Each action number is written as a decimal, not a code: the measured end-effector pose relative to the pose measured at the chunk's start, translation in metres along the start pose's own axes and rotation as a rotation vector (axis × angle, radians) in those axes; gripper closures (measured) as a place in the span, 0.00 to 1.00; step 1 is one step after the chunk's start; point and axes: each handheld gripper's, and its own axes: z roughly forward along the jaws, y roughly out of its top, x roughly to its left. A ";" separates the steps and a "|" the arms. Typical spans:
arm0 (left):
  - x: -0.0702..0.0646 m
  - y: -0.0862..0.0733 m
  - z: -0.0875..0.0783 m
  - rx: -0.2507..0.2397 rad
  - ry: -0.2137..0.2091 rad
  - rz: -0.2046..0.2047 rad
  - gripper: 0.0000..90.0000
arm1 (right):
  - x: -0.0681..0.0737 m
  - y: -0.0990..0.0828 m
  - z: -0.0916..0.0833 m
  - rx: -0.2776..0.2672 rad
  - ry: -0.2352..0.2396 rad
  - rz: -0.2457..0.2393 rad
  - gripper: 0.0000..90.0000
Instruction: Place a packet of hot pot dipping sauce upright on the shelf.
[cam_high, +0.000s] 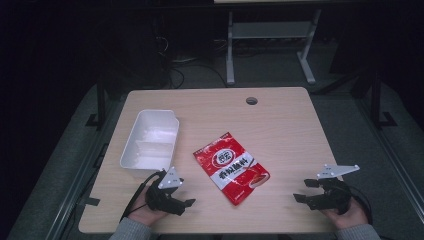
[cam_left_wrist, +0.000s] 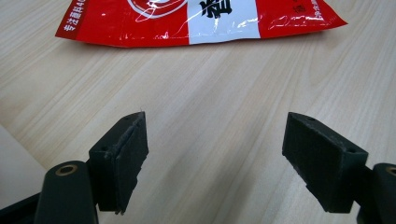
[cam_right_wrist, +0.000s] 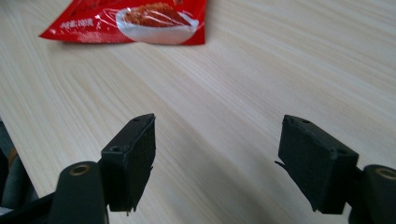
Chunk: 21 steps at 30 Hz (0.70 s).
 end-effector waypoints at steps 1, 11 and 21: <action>0.000 0.000 0.001 -0.002 -0.001 -0.001 0.24 | 0.001 0.001 0.001 -0.003 0.004 -0.003 0.29; -0.002 0.009 0.002 -0.032 0.007 -0.020 0.26 | 0.014 0.039 0.012 -0.030 0.036 -0.039 0.42; -0.003 0.030 0.005 -0.050 0.015 -0.043 0.28 | 0.022 0.081 0.030 -0.016 0.068 -0.076 0.82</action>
